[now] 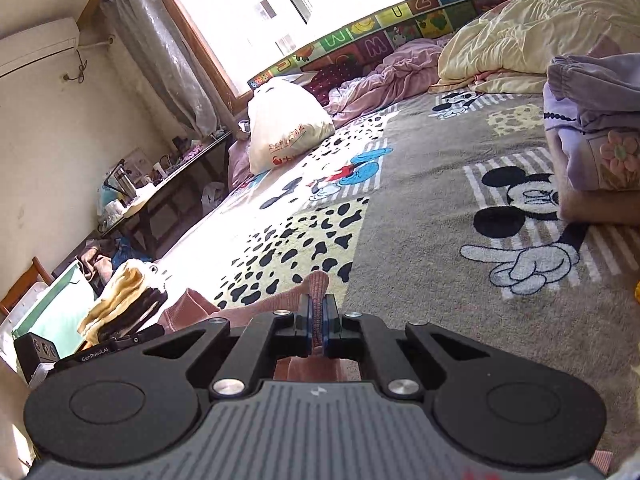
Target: Fold clothes
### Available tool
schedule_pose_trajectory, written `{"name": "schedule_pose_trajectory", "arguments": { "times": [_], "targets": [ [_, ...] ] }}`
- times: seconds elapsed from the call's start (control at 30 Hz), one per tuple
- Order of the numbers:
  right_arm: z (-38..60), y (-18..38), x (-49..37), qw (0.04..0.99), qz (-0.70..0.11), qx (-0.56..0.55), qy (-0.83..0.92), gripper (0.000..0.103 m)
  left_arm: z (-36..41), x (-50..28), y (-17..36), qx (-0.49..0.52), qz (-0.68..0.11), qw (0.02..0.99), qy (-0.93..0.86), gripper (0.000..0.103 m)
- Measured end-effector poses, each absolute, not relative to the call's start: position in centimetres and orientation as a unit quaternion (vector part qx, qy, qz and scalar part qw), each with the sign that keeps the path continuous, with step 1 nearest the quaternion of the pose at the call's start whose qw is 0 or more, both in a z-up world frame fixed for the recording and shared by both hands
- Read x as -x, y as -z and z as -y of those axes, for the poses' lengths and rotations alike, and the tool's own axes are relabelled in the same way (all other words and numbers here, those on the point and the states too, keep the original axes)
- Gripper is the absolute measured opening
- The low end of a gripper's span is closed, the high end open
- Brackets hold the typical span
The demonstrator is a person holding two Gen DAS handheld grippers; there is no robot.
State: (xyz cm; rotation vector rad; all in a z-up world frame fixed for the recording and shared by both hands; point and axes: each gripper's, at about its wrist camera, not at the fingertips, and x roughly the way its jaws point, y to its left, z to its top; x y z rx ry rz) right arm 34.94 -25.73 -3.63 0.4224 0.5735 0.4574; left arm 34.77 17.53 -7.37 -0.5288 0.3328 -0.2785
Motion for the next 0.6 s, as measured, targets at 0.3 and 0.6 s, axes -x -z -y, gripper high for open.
{"name": "schedule_pose_trajectory", "arguments": {
  "times": [0.3,0.6],
  "targets": [
    [23.6,4.6,-41.0,0.941,-0.213,-0.18,-0.191,0.006,-16.4,-40.9,8.5,0.189,-0.254,0.947,0.054,0.036],
    [23.2,9.5,-41.7,0.934,-0.291,-0.169,-0.121,0.038,-17.5,-39.0,7.2,0.213,-0.241,0.946,0.048,0.053]
  ]
}}
